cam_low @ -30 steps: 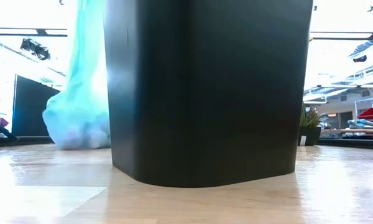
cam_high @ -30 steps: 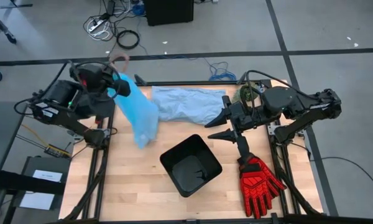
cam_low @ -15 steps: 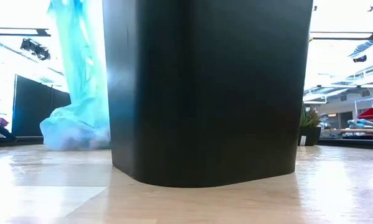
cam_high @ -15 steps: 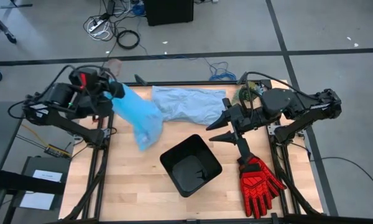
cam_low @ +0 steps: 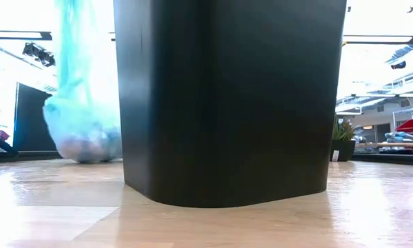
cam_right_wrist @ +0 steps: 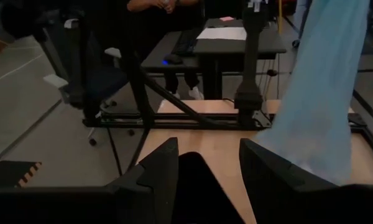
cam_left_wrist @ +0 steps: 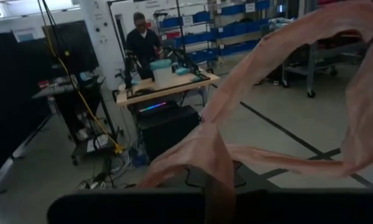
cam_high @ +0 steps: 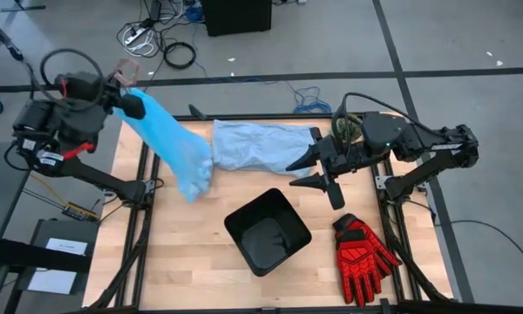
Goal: Place trash/remove bag and relplace
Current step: Put the light blue trash bag from center to upper left of the table, then put the gray trash bag into the trash bin
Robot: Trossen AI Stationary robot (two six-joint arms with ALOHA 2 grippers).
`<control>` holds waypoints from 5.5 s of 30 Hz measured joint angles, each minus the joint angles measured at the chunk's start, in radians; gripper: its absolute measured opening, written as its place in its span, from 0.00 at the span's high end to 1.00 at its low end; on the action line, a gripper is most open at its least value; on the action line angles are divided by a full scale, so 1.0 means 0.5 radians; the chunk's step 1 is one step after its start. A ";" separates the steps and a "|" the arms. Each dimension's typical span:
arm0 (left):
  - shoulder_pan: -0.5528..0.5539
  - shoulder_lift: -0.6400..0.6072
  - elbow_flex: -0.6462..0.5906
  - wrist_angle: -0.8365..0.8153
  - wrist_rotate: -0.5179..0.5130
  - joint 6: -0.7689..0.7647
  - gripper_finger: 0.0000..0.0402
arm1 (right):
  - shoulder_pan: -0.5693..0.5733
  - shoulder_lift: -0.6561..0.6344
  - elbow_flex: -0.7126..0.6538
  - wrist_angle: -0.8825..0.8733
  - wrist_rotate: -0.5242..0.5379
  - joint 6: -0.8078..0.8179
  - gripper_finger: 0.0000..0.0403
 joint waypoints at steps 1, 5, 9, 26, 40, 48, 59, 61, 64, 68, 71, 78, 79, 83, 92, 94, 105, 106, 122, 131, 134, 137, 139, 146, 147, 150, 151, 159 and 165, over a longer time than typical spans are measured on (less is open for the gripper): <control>0.000 0.005 0.002 0.043 0.001 0.061 1.00 | -0.017 0.000 0.000 0.001 -0.014 -0.017 0.61; 0.000 0.016 -0.079 0.038 0.051 -0.019 1.00 | -0.094 0.000 0.000 -0.003 -0.087 -0.065 0.61; 0.000 0.016 -0.323 -0.031 0.176 -0.362 1.00 | -0.168 0.000 0.000 -0.066 -0.119 -0.104 0.61; -0.237 -0.469 -1.751 0.412 0.696 -1.323 0.73 | -0.672 0.258 0.002 -0.100 -0.080 0.388 0.61; -0.237 -0.574 -2.301 0.693 1.181 -1.340 0.26 | -1.149 0.608 0.000 -0.397 -0.866 0.041 0.61; -0.237 -0.573 -2.536 0.633 1.401 -1.818 0.10 | -1.399 0.625 0.000 -0.889 -0.941 -0.269 0.61; -0.176 -0.521 -2.584 0.844 1.165 -2.102 0.02 | -1.617 0.623 -0.363 -0.763 -1.148 -0.570 0.64; -0.151 -0.522 -2.554 0.895 1.109 -2.070 0.02 | -1.655 0.625 -0.483 -0.615 -1.212 -0.538 0.66; -0.123 -0.521 -2.500 0.987 0.965 -1.948 0.02 | -1.709 0.625 -0.646 -0.404 -1.228 -0.469 0.66; -0.031 -0.514 -2.487 0.959 0.743 -1.678 0.02 | -1.758 0.625 -0.823 -0.149 -1.246 -0.408 0.65; 0.142 -0.466 -2.493 0.789 0.734 -1.728 0.03 | -1.771 0.625 -0.909 -0.008 -1.253 -0.411 0.64; 0.598 -0.305 -2.493 0.846 0.824 -1.863 0.03 | -1.775 0.625 -0.935 0.178 -1.259 -0.487 0.64; 0.646 -0.287 -2.486 0.882 0.804 -1.862 0.03 | -1.778 0.625 -0.935 0.193 -1.259 -0.498 0.64; 0.781 -0.267 -2.394 1.108 0.762 -1.791 0.03 | -1.791 0.625 -0.935 0.201 -1.173 -0.553 0.64; 1.055 -0.266 -2.007 1.202 0.866 -1.135 0.03 | -1.831 0.771 -0.935 0.221 -0.920 -0.665 0.59; 1.196 -0.256 -1.976 1.194 1.051 -0.996 0.03 | -1.834 0.844 -0.935 0.187 -0.934 -0.660 0.58; 1.411 -0.272 -1.535 1.597 1.085 -0.139 0.03 | -1.806 1.078 -0.935 0.249 -0.923 -0.720 0.57; 1.411 -0.271 -1.484 1.686 1.072 -0.005 0.03 | -1.814 1.085 -0.935 0.255 -0.916 -0.721 0.57; 1.411 -0.186 -1.294 1.309 0.869 0.136 0.03 | -1.840 1.086 -0.935 0.396 -0.715 -0.857 0.56; 1.532 -0.116 -1.557 1.395 1.932 -0.465 0.03 | -1.842 1.085 -0.935 0.362 -0.727 -0.843 0.56; 1.624 -0.082 -1.456 1.152 2.280 -0.564 0.03 | -1.845 1.085 -0.935 0.335 -0.751 -0.842 0.56; 1.649 -0.049 -1.340 0.979 2.559 -0.574 0.03 | -1.845 1.085 -0.935 0.310 -0.774 -0.841 0.56; 1.658 -0.047 -1.262 0.967 2.767 -0.576 0.03 | -1.845 1.085 -0.935 0.309 -0.781 -0.840 0.56; 1.723 -0.035 -0.876 0.669 2.967 -0.465 0.03 | -1.845 1.085 -0.935 0.312 -0.819 -0.838 0.56; 1.726 -0.024 -0.818 0.544 2.915 -0.414 0.03 | -1.845 1.085 -0.935 0.313 -0.827 -0.838 0.57; 1.726 0.010 -0.681 0.175 2.718 -0.198 0.03 | -1.845 1.084 -0.935 0.314 -0.837 -0.838 0.57; 1.726 0.024 -0.647 0.071 2.681 -0.148 0.03 | -1.845 1.084 -0.935 0.315 -0.843 -0.838 0.57; 1.724 0.055 -0.569 -0.178 2.626 -0.099 0.03 | -1.845 1.084 -0.935 0.303 -0.864 -0.812 0.57; 1.639 0.067 -0.595 0.023 2.610 -0.141 0.03 | -1.845 1.083 -0.935 0.320 -0.852 -0.712 0.57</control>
